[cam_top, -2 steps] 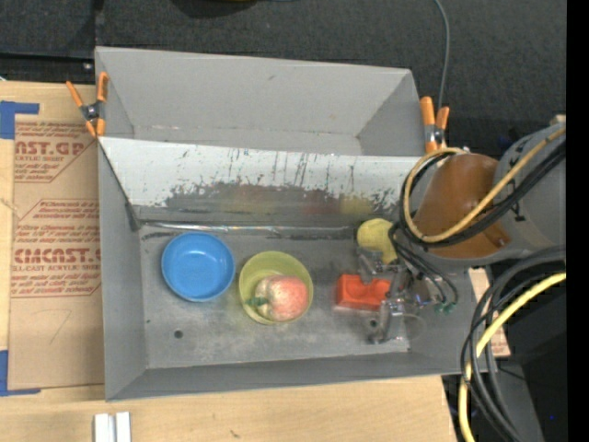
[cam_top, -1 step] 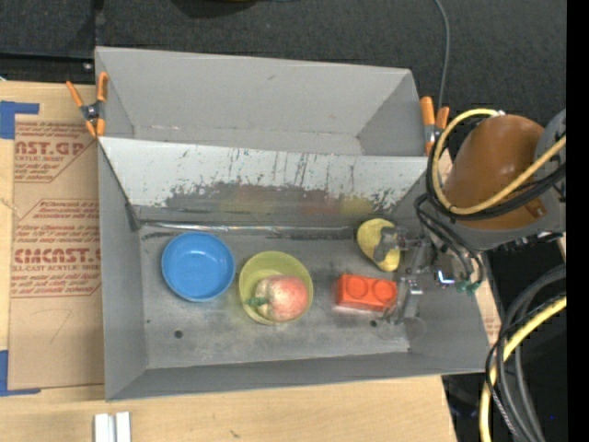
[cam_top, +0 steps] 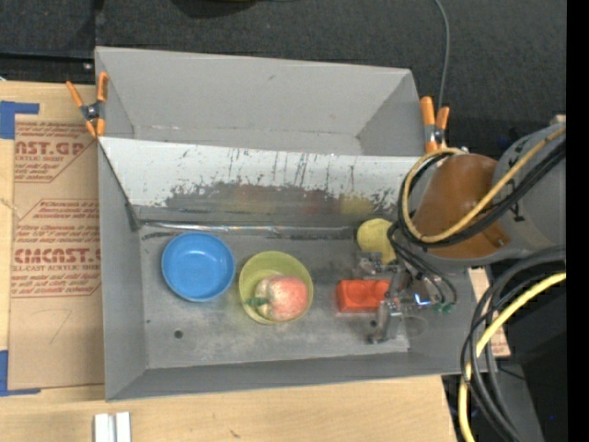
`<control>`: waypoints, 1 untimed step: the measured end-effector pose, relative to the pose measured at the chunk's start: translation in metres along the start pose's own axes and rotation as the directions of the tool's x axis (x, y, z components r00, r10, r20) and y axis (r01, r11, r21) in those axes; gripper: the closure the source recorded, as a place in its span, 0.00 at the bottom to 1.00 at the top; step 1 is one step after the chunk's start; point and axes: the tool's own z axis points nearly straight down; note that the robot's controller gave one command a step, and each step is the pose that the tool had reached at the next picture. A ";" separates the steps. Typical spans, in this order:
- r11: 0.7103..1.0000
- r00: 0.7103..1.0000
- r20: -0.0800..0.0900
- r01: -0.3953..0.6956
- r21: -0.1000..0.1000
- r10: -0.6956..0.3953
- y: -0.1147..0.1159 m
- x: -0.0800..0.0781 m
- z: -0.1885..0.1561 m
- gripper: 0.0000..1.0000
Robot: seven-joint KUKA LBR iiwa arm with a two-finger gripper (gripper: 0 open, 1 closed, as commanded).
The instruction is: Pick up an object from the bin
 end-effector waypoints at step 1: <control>0.989 0.989 0.005 -0.150 -0.001 0.150 -0.006 -0.004 -0.002 0.00</control>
Offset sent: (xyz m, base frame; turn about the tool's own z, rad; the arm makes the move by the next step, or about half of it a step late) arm 0.0000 0.0000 0.0000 0.0000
